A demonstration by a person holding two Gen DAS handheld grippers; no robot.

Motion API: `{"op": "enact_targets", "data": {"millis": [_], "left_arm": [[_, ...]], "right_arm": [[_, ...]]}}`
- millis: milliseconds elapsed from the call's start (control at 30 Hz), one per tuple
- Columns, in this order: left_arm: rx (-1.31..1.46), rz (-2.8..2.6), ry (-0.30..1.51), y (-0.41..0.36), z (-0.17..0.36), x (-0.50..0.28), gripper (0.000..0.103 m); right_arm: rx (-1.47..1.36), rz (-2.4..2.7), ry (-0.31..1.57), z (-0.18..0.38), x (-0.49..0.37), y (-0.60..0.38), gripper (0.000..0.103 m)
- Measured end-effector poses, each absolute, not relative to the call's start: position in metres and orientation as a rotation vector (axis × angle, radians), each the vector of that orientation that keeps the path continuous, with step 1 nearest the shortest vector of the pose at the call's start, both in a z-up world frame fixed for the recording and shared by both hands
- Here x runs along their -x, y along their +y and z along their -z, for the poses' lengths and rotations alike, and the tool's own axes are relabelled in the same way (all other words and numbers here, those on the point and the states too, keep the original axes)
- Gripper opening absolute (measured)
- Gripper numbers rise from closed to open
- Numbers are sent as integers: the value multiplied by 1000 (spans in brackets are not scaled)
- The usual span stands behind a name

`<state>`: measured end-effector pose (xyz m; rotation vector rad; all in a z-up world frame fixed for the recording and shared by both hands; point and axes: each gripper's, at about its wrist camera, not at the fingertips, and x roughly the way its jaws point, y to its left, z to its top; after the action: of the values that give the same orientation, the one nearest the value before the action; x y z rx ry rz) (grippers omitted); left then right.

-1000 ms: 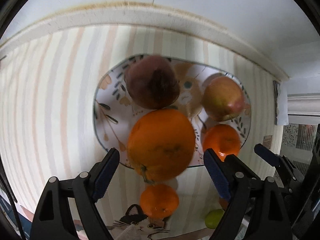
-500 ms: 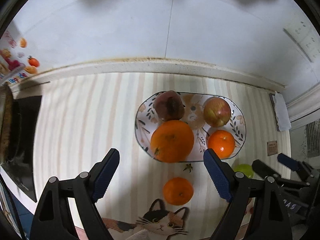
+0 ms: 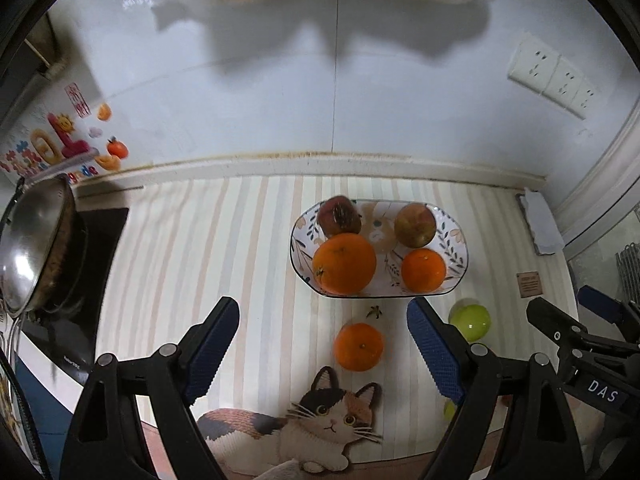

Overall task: Organize fruits
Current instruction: 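Grasp a tangerine with the left tool while the right tool grasps a green apple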

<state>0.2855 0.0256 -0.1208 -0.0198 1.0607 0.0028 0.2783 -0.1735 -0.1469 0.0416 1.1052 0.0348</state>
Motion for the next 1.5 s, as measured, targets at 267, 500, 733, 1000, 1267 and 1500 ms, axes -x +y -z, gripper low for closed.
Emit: {"op": "enact_targets", "data": {"millis": [267, 500, 733, 1000, 1267, 1500], "left_arm": [[23, 17, 1027, 23, 97, -259, 86], [-5, 12, 1143, 20, 130, -269, 86], [4, 57, 1427, 9, 221, -299, 86], [-14, 130, 1598, -17, 290, -331, 86], [-67, 130, 1613, -33, 326, -345, 63], [-71, 130, 1581, -27, 320, -328, 62]], "right_arm": [[-75, -59, 1044, 116, -249, -172, 93], [-150, -74, 1146, 141, -239, -186, 93], [-338, -57, 1472, 265, -238, -215, 92], [-418, -37, 1625, 338, -223, -215, 85], [-355, 3, 1660, 360, -222, -208, 61], [-317, -1, 1640, 359, -221, -203, 58]]}}
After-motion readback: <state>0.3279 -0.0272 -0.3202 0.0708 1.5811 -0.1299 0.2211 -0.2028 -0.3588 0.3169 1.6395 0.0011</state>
